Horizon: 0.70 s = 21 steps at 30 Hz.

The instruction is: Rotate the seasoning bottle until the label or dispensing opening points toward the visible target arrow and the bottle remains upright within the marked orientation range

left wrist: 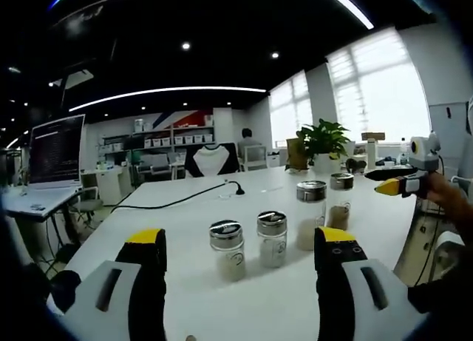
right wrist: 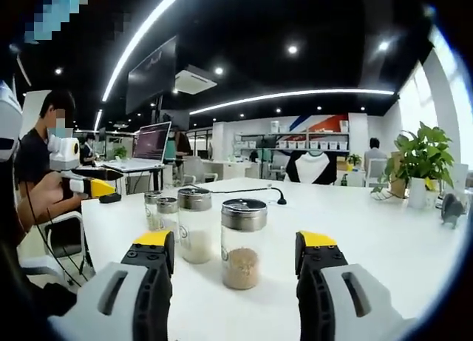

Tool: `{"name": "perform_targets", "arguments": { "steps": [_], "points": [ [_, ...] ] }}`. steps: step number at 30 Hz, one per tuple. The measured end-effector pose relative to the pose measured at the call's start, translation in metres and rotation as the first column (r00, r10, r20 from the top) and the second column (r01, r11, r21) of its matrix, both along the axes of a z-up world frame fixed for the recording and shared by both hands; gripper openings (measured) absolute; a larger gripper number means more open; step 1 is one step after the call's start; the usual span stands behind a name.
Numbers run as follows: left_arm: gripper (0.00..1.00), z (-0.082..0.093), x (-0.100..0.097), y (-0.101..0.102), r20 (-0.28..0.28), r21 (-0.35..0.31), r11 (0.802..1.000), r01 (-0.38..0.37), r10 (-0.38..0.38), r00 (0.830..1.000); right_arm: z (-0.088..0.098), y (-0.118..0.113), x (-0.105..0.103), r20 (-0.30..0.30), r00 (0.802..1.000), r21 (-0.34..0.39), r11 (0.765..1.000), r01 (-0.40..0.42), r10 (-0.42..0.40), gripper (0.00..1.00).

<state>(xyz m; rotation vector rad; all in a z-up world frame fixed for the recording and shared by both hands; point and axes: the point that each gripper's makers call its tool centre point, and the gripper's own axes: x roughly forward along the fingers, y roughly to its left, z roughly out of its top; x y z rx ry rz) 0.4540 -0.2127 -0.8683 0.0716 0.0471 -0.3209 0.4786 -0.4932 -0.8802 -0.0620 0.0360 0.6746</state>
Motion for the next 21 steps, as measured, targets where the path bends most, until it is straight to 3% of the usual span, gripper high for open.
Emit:
{"name": "perform_targets", "arguments": {
  "steps": [5,12,21],
  "points": [
    [0.87,-0.003,-0.021,0.010,-0.010,-0.001,1.000,-0.021,0.021,1.000,-0.008,0.002,-0.019,-0.039,0.999,0.017,1.000,0.012,-0.012,0.70],
    [0.87,-0.004,-0.044,0.013,-0.012,0.007,1.000,-0.027,0.027,1.000,-0.012,0.003,-0.043,-0.040,0.999,0.014,1.000,0.016,-0.015,0.71],
    [0.87,-0.001,-0.060,0.011,-0.004,0.008,0.999,-0.033,0.033,0.999,-0.012,0.001,-0.054,-0.040,0.999,0.022,1.000,0.019,-0.018,0.71]
  ]
}}
